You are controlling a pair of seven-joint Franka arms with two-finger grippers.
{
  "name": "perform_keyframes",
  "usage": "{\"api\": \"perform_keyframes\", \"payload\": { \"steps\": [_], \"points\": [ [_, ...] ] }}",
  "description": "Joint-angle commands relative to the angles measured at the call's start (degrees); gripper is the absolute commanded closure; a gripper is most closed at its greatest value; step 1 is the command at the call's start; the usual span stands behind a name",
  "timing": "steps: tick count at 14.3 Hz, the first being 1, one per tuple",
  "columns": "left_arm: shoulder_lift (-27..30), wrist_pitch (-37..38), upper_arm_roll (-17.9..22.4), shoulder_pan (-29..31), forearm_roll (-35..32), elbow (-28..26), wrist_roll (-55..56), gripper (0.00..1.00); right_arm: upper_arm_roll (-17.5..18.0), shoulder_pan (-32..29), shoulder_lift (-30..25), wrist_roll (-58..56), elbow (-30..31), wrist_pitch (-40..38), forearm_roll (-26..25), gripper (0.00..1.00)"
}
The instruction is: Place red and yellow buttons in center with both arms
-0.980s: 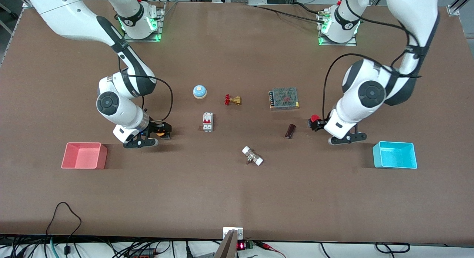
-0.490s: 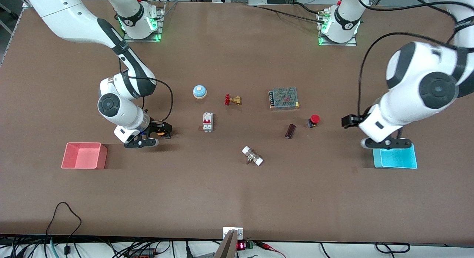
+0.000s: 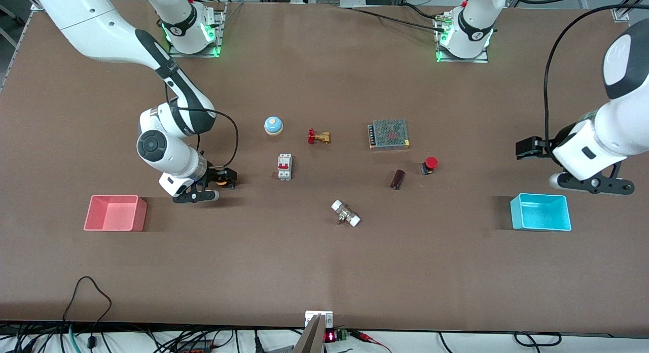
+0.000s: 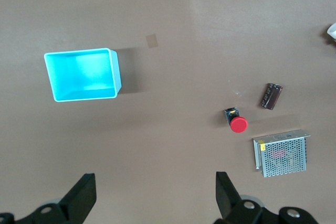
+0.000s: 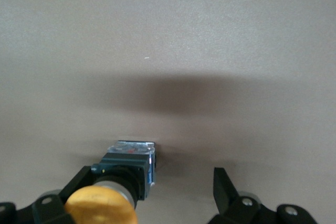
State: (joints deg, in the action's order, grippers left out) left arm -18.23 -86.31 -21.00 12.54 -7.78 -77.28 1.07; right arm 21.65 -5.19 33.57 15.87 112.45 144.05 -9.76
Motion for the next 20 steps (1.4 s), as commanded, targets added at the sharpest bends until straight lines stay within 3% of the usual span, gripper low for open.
{"api": "perform_keyframes", "payload": {
  "steps": [1,3,5,6,11,20],
  "points": [
    [4.8,0.3,1.5,-0.4,1.5,-2.4,-5.7,0.0,0.5,-0.3,0.5,1.1,0.3,1.8,-0.5,0.0],
    [9.9,-3.0,9.3,-6.0,4.2,-8.1,-6.2,0.0,0.5,-0.3,0.4,1.1,0.2,1.7,-0.5,0.0],
    [17.7,-11.2,18.4,-13.9,5.8,-18.5,-6.2,0.0,0.5,-0.3,0.4,1.2,0.0,1.7,-0.4,0.0],
    [19.4,-13.2,20.4,-15.3,6.5,-21.1,-6.1,0.0,0.5,-0.3,0.4,1.2,0.0,1.7,-0.4,0.0],
    [18.6,-6.2,20.5,-15.1,6.3,-18.8,-6.0,0.0,0.7,-0.3,0.0,1.1,0.0,1.4,-0.3,0.0],
    [18.1,-5.9,20.4,-15.2,6.3,-18.3,-6.3,0.0,1.5,-0.2,-0.1,1.0,-0.2,1.3,2.0,0.0]
  ]
}}
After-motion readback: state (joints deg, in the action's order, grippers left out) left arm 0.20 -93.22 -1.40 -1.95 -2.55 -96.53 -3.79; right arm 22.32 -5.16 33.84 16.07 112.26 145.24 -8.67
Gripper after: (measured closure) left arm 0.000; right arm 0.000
